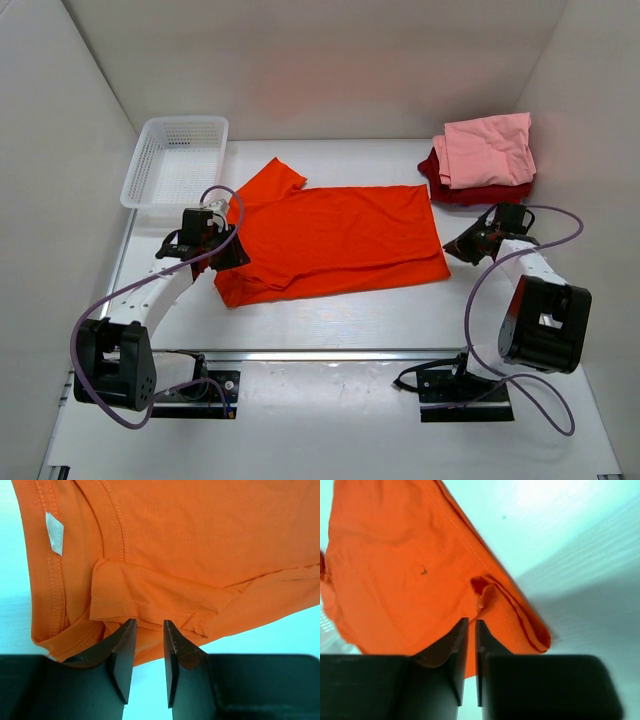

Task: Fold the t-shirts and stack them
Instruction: Fold the flattened tshirt in 1/3 of the way

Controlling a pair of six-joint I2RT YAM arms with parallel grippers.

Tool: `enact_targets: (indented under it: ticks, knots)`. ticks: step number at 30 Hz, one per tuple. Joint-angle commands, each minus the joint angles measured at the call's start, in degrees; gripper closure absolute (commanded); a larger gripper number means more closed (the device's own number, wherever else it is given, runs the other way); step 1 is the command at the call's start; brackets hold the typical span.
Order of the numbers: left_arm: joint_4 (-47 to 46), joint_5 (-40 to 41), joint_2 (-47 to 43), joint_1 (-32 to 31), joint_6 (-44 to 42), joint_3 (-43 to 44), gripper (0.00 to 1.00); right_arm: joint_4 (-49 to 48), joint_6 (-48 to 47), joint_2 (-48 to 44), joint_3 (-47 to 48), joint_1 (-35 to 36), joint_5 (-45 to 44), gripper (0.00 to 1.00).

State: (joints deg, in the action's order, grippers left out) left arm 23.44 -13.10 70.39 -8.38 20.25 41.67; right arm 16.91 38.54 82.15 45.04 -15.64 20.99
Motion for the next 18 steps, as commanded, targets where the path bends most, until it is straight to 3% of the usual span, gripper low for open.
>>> enact_targets:
  ticks: [1, 3, 5, 7, 13, 18]
  knots:
    - [-2.08, -1.04, -0.09, -0.75, 0.49, 1.13, 0.61, 2.78, -6.17, -3.83, 4.53, 3.5, -7.63, 0.84]
    - [-2.43, -0.87, 2.54, -2.07, 1.1, 2.01, 0.61, 1.99, -9.34, -3.49, 5.06, 5.17, -5.89, 0.83]
    - [-2.52, -0.26, 4.91, -3.92, 1.11, 3.85, 0.61, 3.12, -12.61, -1.83, 5.93, 7.37, -4.91, 0.95]
    - [-3.13, 2.02, 7.3, -7.42, 1.72, 4.29, 0.62, 4.97, -14.8, 0.46, 6.64, 10.79, -5.17, 1.0]
    - [-1.39, 3.18, 20.02, -10.16, 2.43, 8.42, 0.69, 7.52, -16.13, 8.54, 7.52, 16.33, -6.05, 1.0]
    - [2.83, 2.82, 24.18, -11.57, -0.03, 9.4, 0.77, 12.7, -16.14, 11.98, 6.91, 18.18, -8.68, 1.0]
